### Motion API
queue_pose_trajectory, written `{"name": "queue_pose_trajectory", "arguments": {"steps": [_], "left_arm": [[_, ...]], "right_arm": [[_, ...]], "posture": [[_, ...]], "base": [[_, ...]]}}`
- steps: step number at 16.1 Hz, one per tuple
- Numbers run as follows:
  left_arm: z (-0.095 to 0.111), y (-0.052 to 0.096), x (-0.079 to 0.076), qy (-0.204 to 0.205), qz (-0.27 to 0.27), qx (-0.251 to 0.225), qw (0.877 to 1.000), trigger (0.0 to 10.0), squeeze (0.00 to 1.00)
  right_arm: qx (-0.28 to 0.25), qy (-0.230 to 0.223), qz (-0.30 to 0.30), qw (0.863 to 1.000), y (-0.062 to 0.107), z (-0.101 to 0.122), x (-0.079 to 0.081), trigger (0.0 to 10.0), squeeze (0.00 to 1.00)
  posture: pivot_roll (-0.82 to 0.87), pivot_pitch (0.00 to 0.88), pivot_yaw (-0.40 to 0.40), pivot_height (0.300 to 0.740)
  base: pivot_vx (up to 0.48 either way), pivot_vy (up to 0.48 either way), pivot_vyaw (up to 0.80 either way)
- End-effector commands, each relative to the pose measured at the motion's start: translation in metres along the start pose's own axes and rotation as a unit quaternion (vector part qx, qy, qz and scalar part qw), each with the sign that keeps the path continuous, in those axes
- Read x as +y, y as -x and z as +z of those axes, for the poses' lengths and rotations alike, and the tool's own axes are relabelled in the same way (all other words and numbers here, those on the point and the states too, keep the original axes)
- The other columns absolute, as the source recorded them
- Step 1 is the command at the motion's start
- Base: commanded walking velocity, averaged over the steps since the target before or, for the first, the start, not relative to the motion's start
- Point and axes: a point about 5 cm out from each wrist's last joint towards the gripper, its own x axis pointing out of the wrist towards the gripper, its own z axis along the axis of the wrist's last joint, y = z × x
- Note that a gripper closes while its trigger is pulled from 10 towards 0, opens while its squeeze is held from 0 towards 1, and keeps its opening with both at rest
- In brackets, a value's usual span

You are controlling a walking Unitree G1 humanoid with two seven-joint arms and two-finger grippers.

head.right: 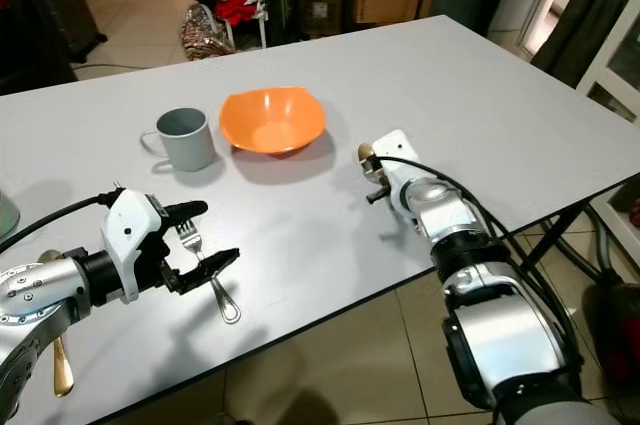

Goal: Setting the table

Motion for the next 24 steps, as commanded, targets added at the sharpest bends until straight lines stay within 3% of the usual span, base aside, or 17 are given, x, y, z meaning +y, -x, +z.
{"name": "queue_pose_trajectory", "arguments": {"steps": [1, 7, 14, 15, 16, 18, 21, 24], "left_arm": [[0.003, 0.001, -0.003, -0.005, -0.011, -0.003, 1.000, 10.0, 0.00], [0.004, 0.001, -0.004, -0.004, -0.020, -0.002, 1.000, 10.0, 0.00], [0.005, -0.001, -0.004, -0.006, -0.025, -0.004, 1.000, 10.0, 0.00], [0.005, -0.001, -0.004, -0.007, -0.025, -0.004, 1.000, 10.0, 0.00], [0.005, -0.001, -0.004, -0.006, -0.026, -0.003, 1.000, 10.0, 0.00], [0.005, -0.002, -0.004, -0.007, -0.025, -0.003, 1.000, 10.0, 0.00], [0.006, -0.003, -0.003, -0.009, -0.023, -0.006, 1.000, 10.0, 0.00], [0.010, -0.003, 0.000, -0.004, -0.016, -0.019, 1.000, 10.0, 0.00]], "right_arm": [[-0.011, -0.009, -0.012, 1.000, 0.000, 0.009, -0.005, 10.0, 0.00], [0.008, -0.023, 0.007, 1.000, -0.004, 0.005, 0.003, 10.0, 0.00], [0.011, -0.028, 0.006, 1.000, -0.004, 0.001, -0.001, 10.0, 0.00], [0.013, -0.030, 0.008, 0.999, -0.004, 0.000, 0.000, 10.0, 0.04], [0.012, -0.033, 0.010, 0.999, -0.004, -0.001, 0.001, 10.0, 0.61], [0.009, -0.035, 0.008, 0.999, -0.004, -0.001, 0.000, 10.0, 1.00], [0.002, -0.033, -0.002, 0.999, -0.002, 0.002, -0.007, 10.0, 1.00], [-0.036, -0.017, 0.007, 0.999, 0.004, 0.018, -0.019, 10.0, 1.00]], "posture": [[-0.05, 0.043, 0.038, 0.740], [-0.05, 0.043, 0.037, 0.740], [-0.05, 0.036, 0.039, 0.740], [-0.05, 0.034, 0.039, 0.740], [-0.05, 0.033, 0.039, 0.740], [-0.05, 0.029, 0.038, 0.740], [-0.05, 0.025, 0.040, 0.740], [-0.05, 0.015, 0.040, 0.740]], "base": [[0.000, 0.000, 0.00], [0.000, 0.000, 0.00], [0.000, 0.000, 0.00], [0.000, 0.000, 0.00], [0.000, 0.000, 0.00], [0.000, 0.000, 0.00], [0.000, 0.000, 0.00], [0.000, 0.000, 0.00]]}}
